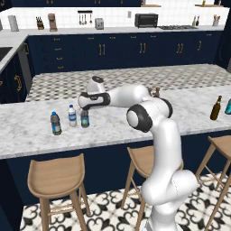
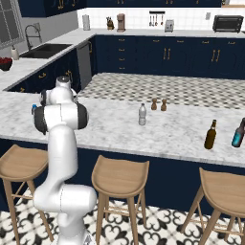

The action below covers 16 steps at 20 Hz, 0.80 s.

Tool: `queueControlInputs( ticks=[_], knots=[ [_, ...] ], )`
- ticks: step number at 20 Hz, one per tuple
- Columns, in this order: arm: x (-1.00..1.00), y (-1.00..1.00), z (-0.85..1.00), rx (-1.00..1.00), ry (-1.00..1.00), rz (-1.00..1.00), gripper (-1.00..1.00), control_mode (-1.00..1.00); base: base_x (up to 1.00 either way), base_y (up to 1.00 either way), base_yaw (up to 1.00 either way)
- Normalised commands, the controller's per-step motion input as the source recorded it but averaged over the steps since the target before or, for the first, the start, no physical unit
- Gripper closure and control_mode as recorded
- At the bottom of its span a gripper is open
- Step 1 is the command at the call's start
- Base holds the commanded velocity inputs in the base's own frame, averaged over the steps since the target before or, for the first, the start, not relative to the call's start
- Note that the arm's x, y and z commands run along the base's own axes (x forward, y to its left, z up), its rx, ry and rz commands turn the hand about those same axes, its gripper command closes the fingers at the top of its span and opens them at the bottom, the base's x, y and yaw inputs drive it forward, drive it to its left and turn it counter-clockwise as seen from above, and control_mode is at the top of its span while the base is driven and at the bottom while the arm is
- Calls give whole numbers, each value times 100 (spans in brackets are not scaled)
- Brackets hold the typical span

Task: Move the plastic bottles in the middle to the plastics group, and the glass bottles in the middle to the glass group.

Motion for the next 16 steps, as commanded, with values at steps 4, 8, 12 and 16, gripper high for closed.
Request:
queueControlInputs(
  ticks=[4, 8, 12, 16],
  knots=[
    [8, 0, -40, 0, 0, 0, 100, -100, 0, 0, 0],
    [4, 0, -51, 0, 0, 0, 100, -100, 0, 0, 0],
    [0, 0, -24, 0, 0, 0, 100, -100, 0, 0, 0],
    [0, 1, 0, 0, 0, 0, -100, -100, 0, 0, 0]
  ],
)
